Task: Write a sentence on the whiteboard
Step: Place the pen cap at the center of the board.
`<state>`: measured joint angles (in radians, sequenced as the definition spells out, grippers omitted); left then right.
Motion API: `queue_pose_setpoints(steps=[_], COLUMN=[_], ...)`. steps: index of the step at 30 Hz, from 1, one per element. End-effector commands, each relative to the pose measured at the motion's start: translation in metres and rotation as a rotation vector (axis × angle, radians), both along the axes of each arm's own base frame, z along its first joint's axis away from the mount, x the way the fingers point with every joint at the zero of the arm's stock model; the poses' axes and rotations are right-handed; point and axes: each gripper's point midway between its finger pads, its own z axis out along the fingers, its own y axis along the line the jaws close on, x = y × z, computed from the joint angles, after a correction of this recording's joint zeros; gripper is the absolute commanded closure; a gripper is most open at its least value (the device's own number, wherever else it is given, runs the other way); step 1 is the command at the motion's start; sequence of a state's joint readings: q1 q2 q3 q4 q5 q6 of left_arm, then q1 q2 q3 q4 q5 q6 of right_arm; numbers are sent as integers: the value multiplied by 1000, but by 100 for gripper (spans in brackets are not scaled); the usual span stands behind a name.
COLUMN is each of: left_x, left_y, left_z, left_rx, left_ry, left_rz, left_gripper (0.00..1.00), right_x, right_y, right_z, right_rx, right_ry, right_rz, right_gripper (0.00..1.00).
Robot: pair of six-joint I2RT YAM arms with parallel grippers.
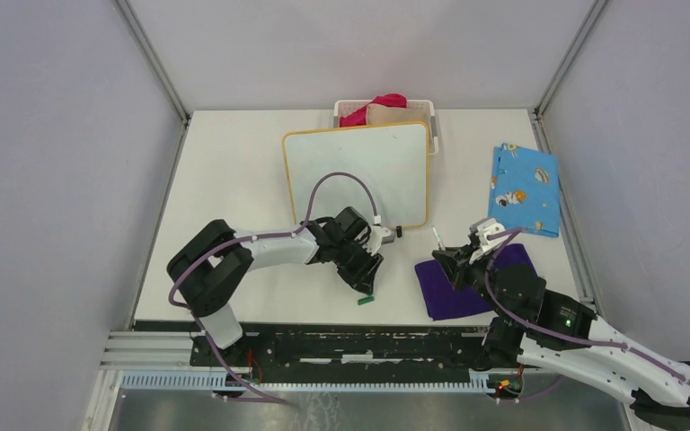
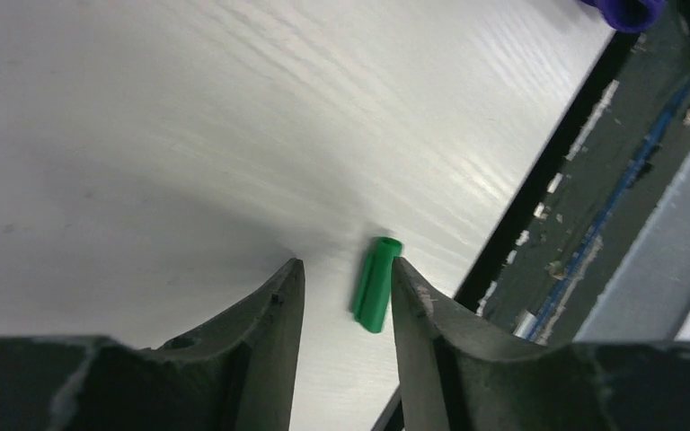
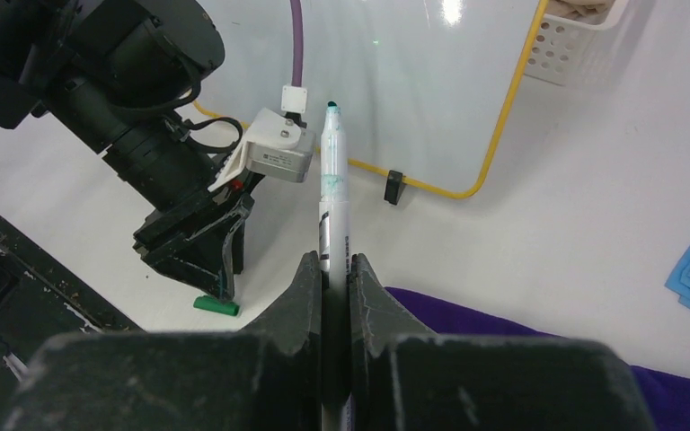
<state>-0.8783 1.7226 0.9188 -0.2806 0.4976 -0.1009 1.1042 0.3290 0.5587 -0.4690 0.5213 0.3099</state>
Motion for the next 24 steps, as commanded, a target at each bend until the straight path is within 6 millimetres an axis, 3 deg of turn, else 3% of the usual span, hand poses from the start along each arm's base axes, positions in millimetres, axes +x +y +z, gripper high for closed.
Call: queue_pose_setpoints(steps=[1,6,10,11,12,13,16,20,24], left_x=[39,69,87,91,96,98,99,84,63], left_y=[18,28,56,66,77,89,107,93,82], left_z=[11,67,109,116,123,125,140,151,133], left_rx=[72,29,31,32,34,30,-48,-163,-144], left_ry=[-150,-310,-436,-460,-490,-506,-537,-484,-416], left_rz=[163,321,525,604,693,769,920,845,767], left_gripper=[50,42,34,25,7,1,0,0,0], right_x=[3,4,5,5,6,6,6,6,6], right_y=[-5,-10,-13,-13,-13,-12,-9,-5,2], right_z=[14,17,16,16,15,13,7,-2,-16], right_rx=[23,16,12,13,11,9,3,-14,-27], right_ry=[-19,-27,-36,-38,-38,-37,-33,-23,-9], right_rz=[-32,-45,-62,-62,-62,-60,-52,-43,-20], right_gripper=[100,100,100,100,100,100,100,100,100])
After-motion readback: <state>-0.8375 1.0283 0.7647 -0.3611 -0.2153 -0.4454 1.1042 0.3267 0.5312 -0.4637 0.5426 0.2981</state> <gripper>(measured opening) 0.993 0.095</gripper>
